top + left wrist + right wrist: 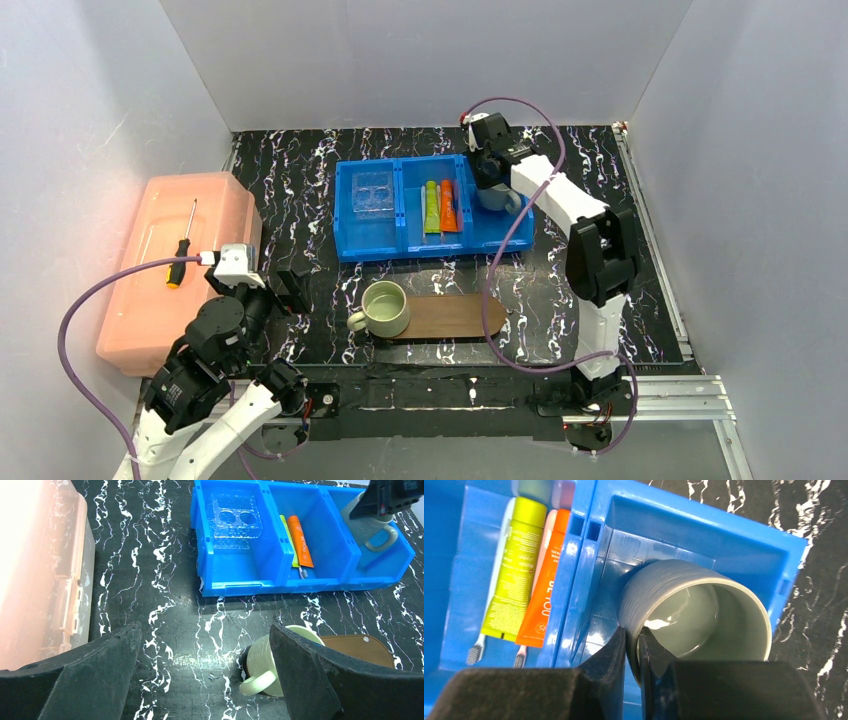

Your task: Prepare toiletry sets of a toothbrush and toothpaste on the tray

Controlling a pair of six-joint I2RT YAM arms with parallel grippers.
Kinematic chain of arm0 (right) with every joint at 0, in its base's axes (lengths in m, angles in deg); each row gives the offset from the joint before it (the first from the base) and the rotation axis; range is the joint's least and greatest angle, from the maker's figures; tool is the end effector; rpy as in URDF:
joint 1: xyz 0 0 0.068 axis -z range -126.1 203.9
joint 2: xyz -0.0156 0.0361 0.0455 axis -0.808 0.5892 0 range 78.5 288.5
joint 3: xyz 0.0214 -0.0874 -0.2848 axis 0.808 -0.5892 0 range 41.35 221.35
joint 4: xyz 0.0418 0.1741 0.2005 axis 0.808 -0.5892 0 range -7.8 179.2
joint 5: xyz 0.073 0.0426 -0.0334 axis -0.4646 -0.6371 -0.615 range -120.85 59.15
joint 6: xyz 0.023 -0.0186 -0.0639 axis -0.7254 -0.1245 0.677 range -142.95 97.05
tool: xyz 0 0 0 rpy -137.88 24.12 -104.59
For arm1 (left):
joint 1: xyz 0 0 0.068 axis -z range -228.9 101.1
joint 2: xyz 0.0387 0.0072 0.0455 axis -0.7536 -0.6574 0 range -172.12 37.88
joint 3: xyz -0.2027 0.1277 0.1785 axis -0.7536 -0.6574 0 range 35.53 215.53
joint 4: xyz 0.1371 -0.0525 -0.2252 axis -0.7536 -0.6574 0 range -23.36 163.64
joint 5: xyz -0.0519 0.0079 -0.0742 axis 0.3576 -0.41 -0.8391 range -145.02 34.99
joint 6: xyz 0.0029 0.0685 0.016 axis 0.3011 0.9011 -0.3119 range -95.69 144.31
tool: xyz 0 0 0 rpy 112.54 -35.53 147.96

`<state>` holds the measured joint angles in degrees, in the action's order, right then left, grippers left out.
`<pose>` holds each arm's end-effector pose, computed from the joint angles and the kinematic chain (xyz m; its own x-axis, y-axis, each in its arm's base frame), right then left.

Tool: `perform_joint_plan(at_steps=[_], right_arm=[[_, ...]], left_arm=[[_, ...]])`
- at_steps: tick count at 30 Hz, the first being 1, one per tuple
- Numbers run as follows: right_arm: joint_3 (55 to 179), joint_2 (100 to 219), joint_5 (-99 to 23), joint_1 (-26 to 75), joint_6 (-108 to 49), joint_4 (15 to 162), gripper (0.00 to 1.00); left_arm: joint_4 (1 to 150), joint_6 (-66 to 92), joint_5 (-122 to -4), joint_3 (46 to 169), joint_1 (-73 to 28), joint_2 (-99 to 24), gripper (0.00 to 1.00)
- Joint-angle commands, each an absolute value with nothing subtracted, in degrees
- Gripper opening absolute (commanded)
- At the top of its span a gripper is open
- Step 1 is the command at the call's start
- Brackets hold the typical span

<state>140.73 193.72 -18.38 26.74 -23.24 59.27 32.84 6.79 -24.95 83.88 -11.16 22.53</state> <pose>0.4455 0.2146 0.2718 -0.6392 -0.3223 -0.6983 -0.3084 0.9392 -0.1511 0.0507 -0.0027 0.3617 -0.1435 -0.2184 -0.9652 0.0986 0.9673 -0.2335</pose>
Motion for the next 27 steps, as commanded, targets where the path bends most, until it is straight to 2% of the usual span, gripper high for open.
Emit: perform_joint_plan(at_steps=[1, 11, 27], right_arm=[[141.12, 185.18, -15.04, 26.35, -22.6, 62.26, 0.01], [137.7, 175.28, -13.81, 22.62, -22.29, 60.13, 0.01], [127.51, 159.37, -10.64, 8.67, -23.21, 52.19, 0.01]], left_arm=[[32.78, 7.26, -23.73, 83.4, -10.93, 21.97, 0.99], [32.33, 6.81, -24.56, 83.49, -10.97, 21.46, 0.99], [31.89, 6.34, -25.3, 83.69, -10.93, 21.19, 0.99]])
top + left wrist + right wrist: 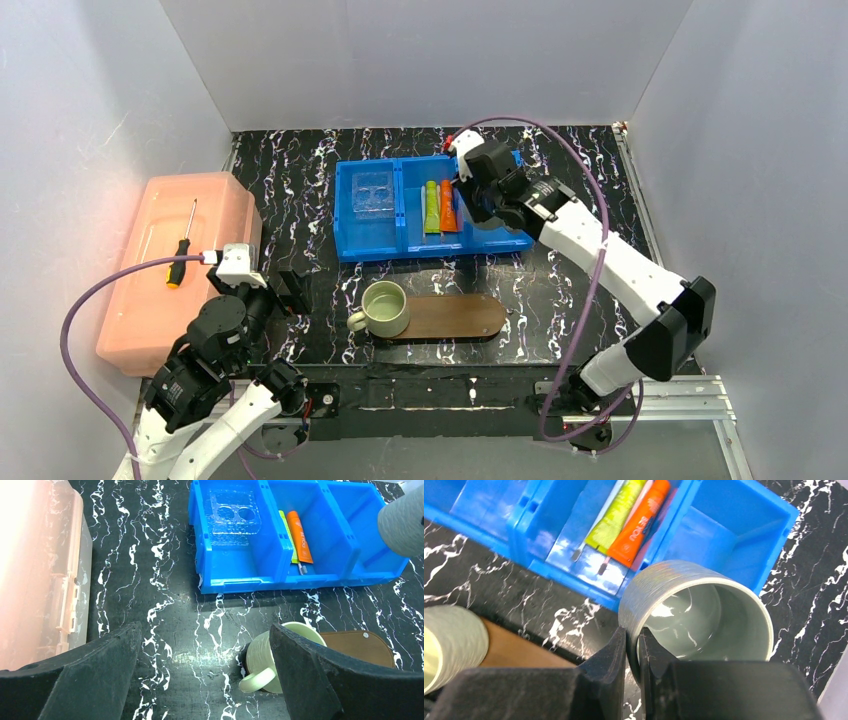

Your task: Prepare toiletry sets of a toothbrush and toothpaste on the tray

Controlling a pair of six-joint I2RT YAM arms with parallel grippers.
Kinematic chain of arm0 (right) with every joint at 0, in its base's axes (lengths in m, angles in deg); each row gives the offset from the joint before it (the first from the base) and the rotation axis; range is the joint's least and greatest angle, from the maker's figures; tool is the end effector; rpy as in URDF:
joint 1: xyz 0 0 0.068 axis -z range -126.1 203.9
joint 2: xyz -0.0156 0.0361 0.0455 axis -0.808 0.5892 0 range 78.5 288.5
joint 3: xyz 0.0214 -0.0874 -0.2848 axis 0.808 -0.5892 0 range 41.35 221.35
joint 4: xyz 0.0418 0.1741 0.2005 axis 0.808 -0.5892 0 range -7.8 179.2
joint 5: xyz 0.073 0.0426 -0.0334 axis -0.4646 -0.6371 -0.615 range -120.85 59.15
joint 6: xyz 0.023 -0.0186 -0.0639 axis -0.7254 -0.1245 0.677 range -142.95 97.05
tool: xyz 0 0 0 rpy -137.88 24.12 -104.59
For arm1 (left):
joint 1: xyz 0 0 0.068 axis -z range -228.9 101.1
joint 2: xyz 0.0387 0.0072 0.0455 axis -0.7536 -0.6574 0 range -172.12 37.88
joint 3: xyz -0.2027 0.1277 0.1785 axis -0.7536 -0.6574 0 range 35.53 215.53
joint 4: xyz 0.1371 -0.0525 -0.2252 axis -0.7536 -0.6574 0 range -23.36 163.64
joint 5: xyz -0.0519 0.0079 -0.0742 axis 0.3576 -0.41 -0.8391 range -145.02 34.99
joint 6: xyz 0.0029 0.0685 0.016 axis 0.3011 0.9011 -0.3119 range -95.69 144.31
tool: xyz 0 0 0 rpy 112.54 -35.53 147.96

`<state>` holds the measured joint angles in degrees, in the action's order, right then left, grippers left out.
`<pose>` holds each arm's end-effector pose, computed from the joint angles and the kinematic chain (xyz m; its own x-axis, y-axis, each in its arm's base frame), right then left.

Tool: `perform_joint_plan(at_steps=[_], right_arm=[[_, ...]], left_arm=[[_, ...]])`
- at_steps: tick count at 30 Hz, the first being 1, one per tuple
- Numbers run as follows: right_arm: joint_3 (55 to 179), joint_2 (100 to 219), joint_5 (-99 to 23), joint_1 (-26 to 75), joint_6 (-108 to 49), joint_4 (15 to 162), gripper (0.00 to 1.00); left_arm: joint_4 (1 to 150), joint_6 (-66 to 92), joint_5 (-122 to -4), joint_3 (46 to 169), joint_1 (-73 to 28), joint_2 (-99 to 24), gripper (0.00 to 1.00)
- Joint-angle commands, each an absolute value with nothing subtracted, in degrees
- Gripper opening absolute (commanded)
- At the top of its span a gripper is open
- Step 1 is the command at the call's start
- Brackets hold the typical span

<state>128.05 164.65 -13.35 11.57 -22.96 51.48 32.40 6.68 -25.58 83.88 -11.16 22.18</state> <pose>0.2745 0.2266 0.3881 -0.4468 -0.4066 -0.7969 -0.4650 0.8665 -0.1815 0.0517 -0.0042 0.3605 -0.1575 -0.2117 -0.9646 0.1061 0.9675 -0.2296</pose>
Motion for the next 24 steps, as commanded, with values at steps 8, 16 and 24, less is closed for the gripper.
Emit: perform_joint_plan(at_steps=[8, 16, 24], right_arm=[[121.71, 155.37, -7.48, 0.65, -27.76, 47.97, 0.01], [115.24, 153.32, -2.35, -7.15, -34.41, 45.54, 0.01], [107.58, 149.44, -1.35, -11.46, -39.3, 46.78, 0.01]], left_arm=[[31.89, 6.38, -25.48, 83.68, -10.97, 20.92, 0.99], [31.89, 6.47, -25.2, 83.78, -10.94, 20.59, 0.99], [31.89, 6.47, -25.21, 83.78, -10.95, 20.06, 0.99]])
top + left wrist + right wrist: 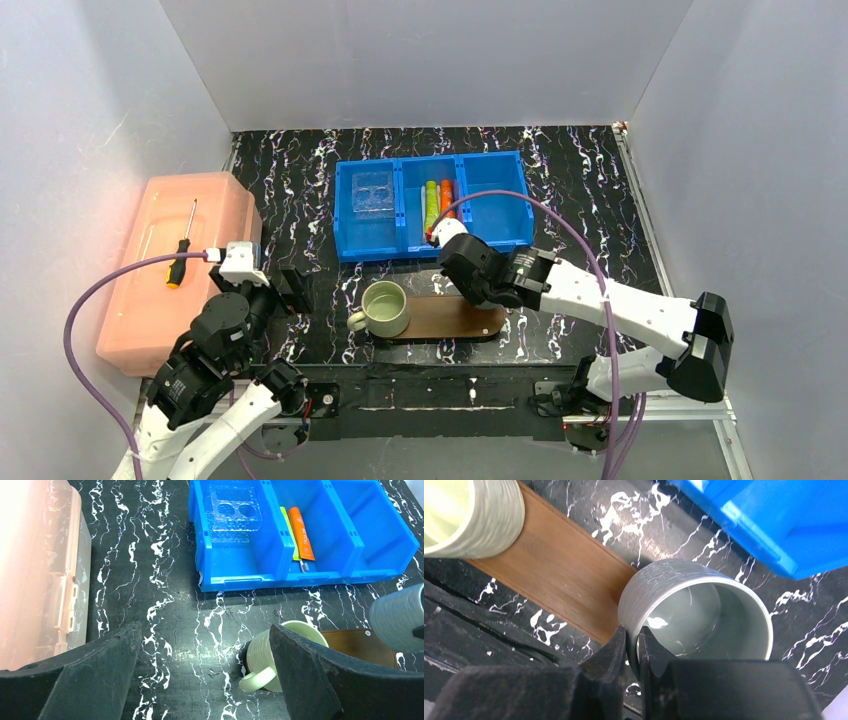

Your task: Prepare toiletry sets of a toothbrush and toothpaste on the tray

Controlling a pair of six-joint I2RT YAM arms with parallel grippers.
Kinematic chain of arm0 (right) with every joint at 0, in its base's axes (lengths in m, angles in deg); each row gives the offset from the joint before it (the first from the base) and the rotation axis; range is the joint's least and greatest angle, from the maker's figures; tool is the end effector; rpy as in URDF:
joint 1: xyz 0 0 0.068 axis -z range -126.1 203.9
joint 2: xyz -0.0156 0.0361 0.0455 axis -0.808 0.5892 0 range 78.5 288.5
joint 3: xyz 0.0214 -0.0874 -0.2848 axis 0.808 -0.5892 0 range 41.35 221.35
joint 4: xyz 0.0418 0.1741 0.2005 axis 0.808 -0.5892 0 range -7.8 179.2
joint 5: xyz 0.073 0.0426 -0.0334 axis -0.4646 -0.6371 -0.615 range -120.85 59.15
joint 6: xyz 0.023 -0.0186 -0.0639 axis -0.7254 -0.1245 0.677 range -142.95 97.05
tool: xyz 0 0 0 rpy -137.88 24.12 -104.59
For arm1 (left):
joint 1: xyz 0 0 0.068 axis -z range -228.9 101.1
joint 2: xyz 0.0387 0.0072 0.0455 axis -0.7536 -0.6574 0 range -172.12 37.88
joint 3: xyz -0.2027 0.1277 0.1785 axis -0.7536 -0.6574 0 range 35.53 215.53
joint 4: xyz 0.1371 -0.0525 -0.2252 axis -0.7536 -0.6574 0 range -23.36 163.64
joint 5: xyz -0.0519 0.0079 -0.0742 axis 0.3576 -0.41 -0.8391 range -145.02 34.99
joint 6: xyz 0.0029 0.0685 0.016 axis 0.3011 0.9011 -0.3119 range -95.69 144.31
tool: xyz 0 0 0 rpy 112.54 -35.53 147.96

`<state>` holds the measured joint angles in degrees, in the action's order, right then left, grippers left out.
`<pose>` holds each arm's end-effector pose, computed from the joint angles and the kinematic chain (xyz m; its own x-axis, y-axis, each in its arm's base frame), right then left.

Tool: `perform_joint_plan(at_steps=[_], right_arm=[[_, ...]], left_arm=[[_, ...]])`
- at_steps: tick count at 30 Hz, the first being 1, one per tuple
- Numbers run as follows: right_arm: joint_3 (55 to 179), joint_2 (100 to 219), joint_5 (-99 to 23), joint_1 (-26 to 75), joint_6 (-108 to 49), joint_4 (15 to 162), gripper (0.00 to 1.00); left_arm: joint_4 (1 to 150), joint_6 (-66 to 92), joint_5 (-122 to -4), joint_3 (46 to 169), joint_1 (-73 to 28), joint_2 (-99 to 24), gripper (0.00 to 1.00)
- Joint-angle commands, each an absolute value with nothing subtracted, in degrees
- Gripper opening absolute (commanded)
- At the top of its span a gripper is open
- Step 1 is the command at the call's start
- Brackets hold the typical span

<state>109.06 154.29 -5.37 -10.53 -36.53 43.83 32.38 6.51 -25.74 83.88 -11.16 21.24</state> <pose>0.1443 0.2442 0.3179 -0.5024 -0.5586 -0.6600 -0.6026 0.7736 -0.1960 0.0548 -0.0068 0.3601 -0.1714 -0.2045 -0.9637 0.1052 0.9688 -0.2243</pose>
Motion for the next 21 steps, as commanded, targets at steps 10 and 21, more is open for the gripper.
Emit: perform_joint_plan(at_steps=[10, 21], right_arm=[[99.82, 145.78, -4.9, -12.45, -43.19, 50.57, 0.01], [97.49, 146.44, -5.44, -13.86, -44.48, 52.75, 0.01]], left_arm=[[31.89, 6.64, -25.0, 83.78, -10.96, 19.69, 0.99], [31.8, 6.64, -24.88, 83.77, -10.96, 19.51, 0.99]])
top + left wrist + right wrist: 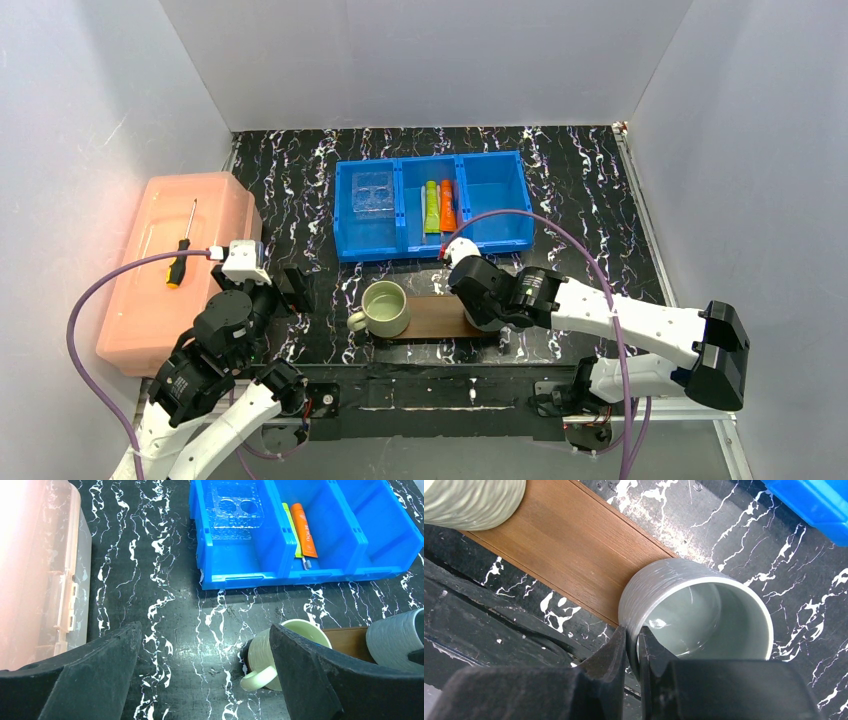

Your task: Prepare toiletry sets of a toothbrush and toothpaste on the tray

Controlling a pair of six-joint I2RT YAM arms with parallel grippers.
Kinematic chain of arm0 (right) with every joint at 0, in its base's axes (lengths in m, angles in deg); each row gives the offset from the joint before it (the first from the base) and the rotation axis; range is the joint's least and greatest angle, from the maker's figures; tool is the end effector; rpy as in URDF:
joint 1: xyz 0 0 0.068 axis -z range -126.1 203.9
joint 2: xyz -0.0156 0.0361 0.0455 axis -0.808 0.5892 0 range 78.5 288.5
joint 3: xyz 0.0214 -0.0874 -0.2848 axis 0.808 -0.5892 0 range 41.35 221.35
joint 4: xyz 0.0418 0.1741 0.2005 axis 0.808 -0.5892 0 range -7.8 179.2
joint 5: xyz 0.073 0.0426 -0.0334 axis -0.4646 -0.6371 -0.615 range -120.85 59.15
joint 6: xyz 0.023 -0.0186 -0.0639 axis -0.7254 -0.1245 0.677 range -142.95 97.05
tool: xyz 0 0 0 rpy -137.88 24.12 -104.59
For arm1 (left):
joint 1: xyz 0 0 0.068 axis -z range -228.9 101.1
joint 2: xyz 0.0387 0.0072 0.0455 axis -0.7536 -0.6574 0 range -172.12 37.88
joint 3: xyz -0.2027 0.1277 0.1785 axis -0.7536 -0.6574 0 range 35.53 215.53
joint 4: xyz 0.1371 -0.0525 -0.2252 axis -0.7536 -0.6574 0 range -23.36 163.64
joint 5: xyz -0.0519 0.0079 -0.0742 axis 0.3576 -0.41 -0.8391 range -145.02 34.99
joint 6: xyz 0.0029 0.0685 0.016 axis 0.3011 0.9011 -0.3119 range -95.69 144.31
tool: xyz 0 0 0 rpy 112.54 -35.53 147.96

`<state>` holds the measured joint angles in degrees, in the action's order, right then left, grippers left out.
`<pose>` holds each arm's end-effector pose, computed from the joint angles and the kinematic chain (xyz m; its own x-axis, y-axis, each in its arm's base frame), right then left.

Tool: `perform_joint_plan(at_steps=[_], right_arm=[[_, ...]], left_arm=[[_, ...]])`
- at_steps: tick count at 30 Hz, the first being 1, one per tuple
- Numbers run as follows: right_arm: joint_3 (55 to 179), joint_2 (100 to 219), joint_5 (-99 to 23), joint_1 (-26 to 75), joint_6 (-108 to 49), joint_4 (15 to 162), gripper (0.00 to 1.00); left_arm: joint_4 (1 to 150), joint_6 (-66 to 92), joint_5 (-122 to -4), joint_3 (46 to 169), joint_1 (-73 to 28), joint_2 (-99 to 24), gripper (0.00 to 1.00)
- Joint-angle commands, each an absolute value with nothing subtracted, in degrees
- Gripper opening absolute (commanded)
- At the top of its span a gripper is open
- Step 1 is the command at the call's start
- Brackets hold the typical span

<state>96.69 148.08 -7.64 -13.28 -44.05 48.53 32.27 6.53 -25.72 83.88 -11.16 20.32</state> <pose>0.1184 0.2230 0.2780 -0.5695 -0.5001 -0.6524 -0.5940 0.7989 -0.0939 0.0579 -0.0092 0.3594 -0.1850 -0.1936 -0.9635 0.1018 0.9714 -0.2147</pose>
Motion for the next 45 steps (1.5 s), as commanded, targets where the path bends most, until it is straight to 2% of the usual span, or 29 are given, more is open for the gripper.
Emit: perform_joint_plan(at_steps=[1, 45], right_arm=[[97.32, 146.49, -5.44, -13.91, -44.48, 52.83, 0.01], [96.17, 151.0, -4.61, -16.0, -45.82, 53.08, 0.01]], left_arm=[[31.8, 6.64, -24.86, 83.78, -10.95, 19.45, 0.99], [31.8, 6.64, -24.78, 83.78, -10.93, 19.7, 0.99]])
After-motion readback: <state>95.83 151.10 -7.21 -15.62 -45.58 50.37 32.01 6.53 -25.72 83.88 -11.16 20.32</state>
